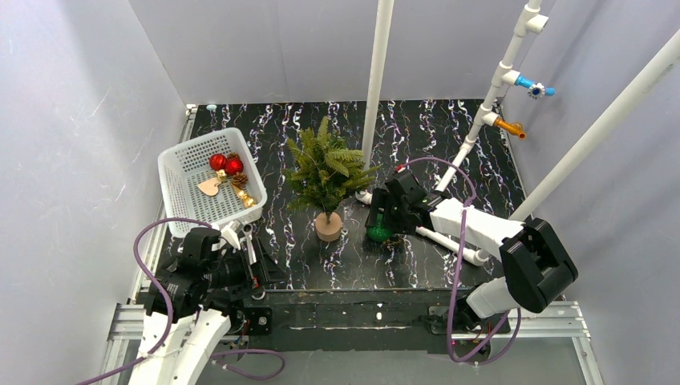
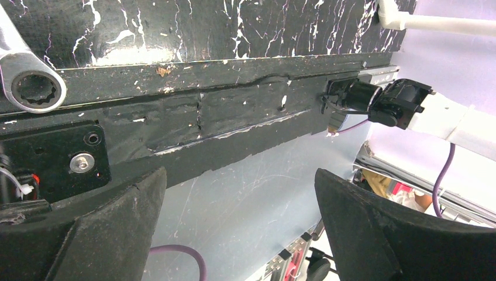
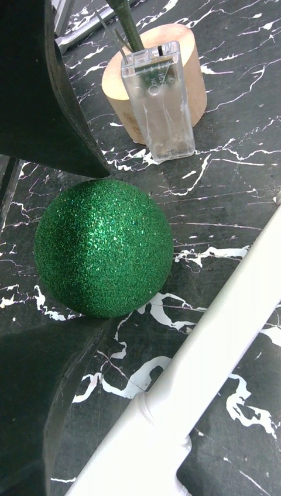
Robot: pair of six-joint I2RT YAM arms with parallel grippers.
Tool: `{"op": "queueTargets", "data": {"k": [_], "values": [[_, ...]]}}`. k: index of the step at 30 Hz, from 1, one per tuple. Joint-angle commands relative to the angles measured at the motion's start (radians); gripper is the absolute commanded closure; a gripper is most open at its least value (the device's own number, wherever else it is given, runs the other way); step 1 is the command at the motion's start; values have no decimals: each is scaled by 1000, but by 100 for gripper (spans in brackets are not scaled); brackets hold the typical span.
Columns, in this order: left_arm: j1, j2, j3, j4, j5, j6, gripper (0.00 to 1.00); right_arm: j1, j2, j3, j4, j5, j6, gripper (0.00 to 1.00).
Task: Decorate the small christmas tree
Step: Pick up the decoration item from the center of the board.
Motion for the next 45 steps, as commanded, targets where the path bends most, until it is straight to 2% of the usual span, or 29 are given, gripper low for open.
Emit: {"op": "queueTargets", "data": {"k": [1, 5, 10, 13, 17, 21, 25, 29, 33, 37, 41, 45], "values": [[-2, 21, 16, -52, 35, 13, 1, -3, 9, 38, 16, -20, -21, 5], [-3, 21, 14, -50, 37, 13, 1, -3, 20, 38, 17, -32, -23, 5], [-2, 23, 16, -48, 37, 10, 1, -3, 24, 37, 27, -43, -23, 12], [-1, 25, 16, -47, 39, 10, 0, -3, 31, 39, 26, -45, -24, 13], [-2, 28, 18, -47, 43, 10, 0, -3, 2, 37, 22, -54, -24, 27], [-3, 38, 37, -46, 41, 9, 1, -3, -108, 61, -28, -99, -45, 38], [-2, 60, 82, -49, 28, 30, 1, -3, -297, 65, -101, -93, -49, 47], [-1, 76, 96, -51, 19, 52, 1, -4, -515, 68, -149, -111, -45, 51], [-2, 83, 97, -47, 13, 55, 0, -3, -644, 156, -235, -116, -48, 53], [-2, 95, 114, -55, -14, 57, 0, -4, -711, 295, -312, -82, -72, 55], [-2, 108, 133, -58, -26, 64, 1, -3, -699, 435, -370, -75, -109, 57], [-1, 111, 150, -69, -57, 67, 1, -3, -700, 472, -336, -103, -109, 59]]}}
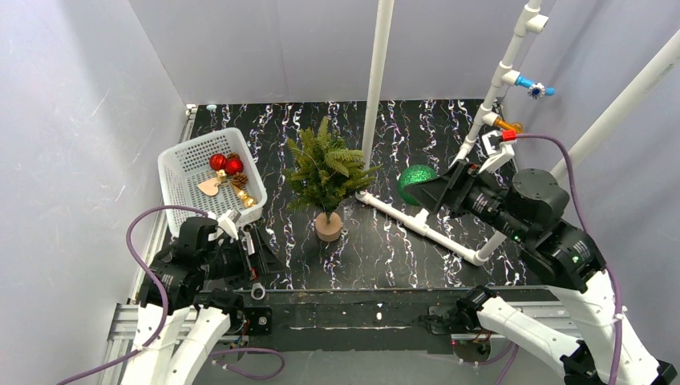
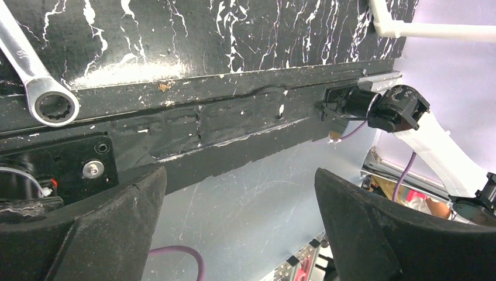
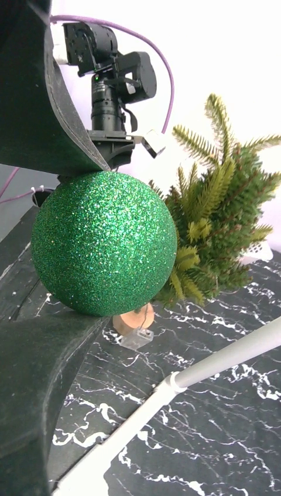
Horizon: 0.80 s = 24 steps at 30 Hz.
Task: Decorate the small christmas tree
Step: Pick up the decoration item from the center of the board.
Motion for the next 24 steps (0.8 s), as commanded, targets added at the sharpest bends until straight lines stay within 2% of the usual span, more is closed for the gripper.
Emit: {"op": "queueTargets", "data": {"k": [1, 12, 24], "values": [[-2, 15, 41, -72, -37, 20, 0, -4, 3, 48, 10, -20, -26, 60], [-2, -11, 45, -96, -132, 5, 1, -4, 46, 16, 207, -29, 53, 61], [-2, -22, 43, -111, -125, 5, 1, -4, 175, 15, 326, 0, 78, 61]]}}
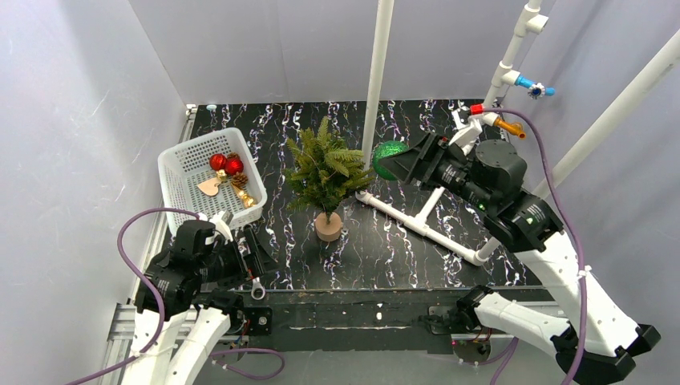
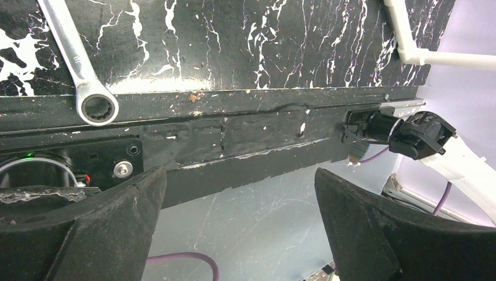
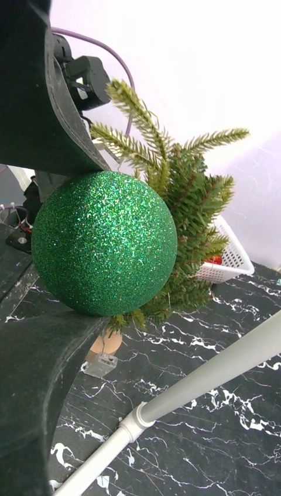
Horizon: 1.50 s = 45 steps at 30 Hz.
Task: Decorate the small christmas tree
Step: Pick up the decoration item from the center of the board, then hang the decoration item on the Christmas tree.
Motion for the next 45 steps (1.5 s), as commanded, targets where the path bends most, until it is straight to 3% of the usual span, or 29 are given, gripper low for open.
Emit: {"op": "queueTargets", "data": {"k": [1, 21, 45], "values": [[-2, -2, 17, -73, 5, 4, 1, -3, 18, 3, 101, 18, 13, 61], [-1, 6, 13, -69, 30, 9, 0, -3, 31, 39, 111, 97, -11, 60], [-2, 5, 16, -68, 43, 1, 1, -3, 55, 58, 172, -40, 30, 60]]}}
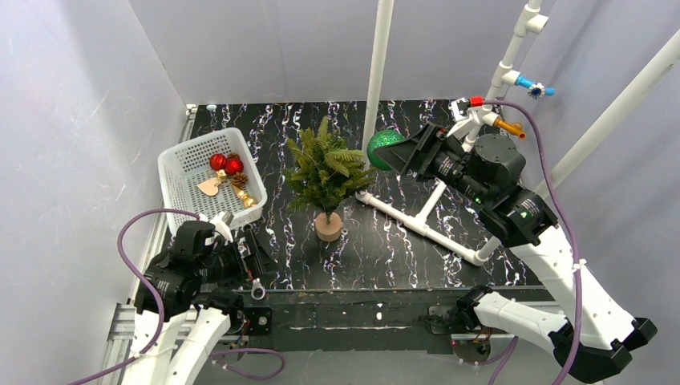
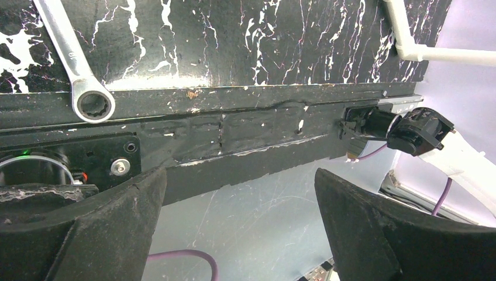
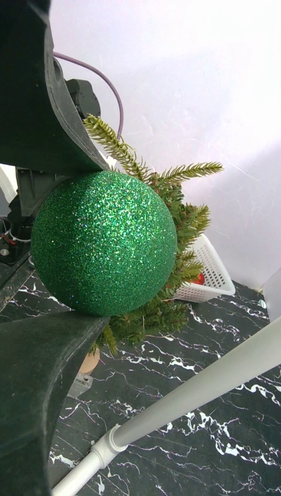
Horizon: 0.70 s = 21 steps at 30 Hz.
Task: Decorate the small christmas tree
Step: Hang the decoration item on the Christmas tree.
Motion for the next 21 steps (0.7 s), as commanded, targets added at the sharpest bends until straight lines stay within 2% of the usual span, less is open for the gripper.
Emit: {"op": "queueTargets", "data": {"k": [1, 21], "values": [[-2, 10, 15, -61, 30, 2, 0, -3, 1, 41, 69, -33, 10, 60], [-2, 5, 9, -66, 25, 5, 1, -3, 20, -20, 98, -58, 36, 61]]}}
